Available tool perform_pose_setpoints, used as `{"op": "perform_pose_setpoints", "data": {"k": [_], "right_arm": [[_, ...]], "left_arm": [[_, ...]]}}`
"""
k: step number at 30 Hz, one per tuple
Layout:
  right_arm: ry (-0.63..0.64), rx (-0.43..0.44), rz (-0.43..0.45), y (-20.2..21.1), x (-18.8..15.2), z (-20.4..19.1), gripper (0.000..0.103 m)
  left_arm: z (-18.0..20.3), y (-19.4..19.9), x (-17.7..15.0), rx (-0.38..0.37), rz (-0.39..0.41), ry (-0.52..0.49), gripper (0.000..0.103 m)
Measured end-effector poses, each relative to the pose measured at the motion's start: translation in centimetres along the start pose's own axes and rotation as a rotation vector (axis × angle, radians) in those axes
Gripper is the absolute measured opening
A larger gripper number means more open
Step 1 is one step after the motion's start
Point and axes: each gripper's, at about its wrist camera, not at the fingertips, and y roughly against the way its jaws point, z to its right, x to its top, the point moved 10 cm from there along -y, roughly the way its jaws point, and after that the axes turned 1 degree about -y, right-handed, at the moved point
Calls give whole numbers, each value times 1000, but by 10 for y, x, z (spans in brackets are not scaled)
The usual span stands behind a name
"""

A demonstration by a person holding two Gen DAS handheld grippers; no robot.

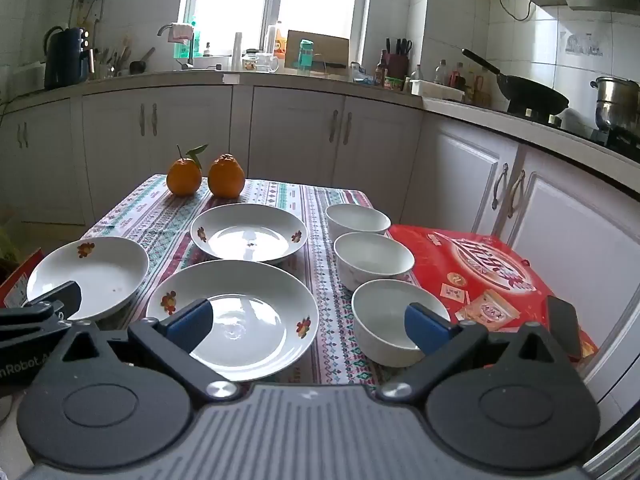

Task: Organize plates and bowls

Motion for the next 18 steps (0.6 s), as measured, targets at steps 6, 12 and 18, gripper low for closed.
{"op": "perform_pose_setpoints", "data": {"k": [6,12,18], "right_arm": [[-12,6,-2,1,1,5,103],[12,-8,5,2,2,-1,103],[14,-9,6,2,2,0,103]], "left_arm": [[5,5,0,13,14,-14,102],[-2,1,0,-1,4,9,102],[-3,1,-1,-1,3,12,102]]}}
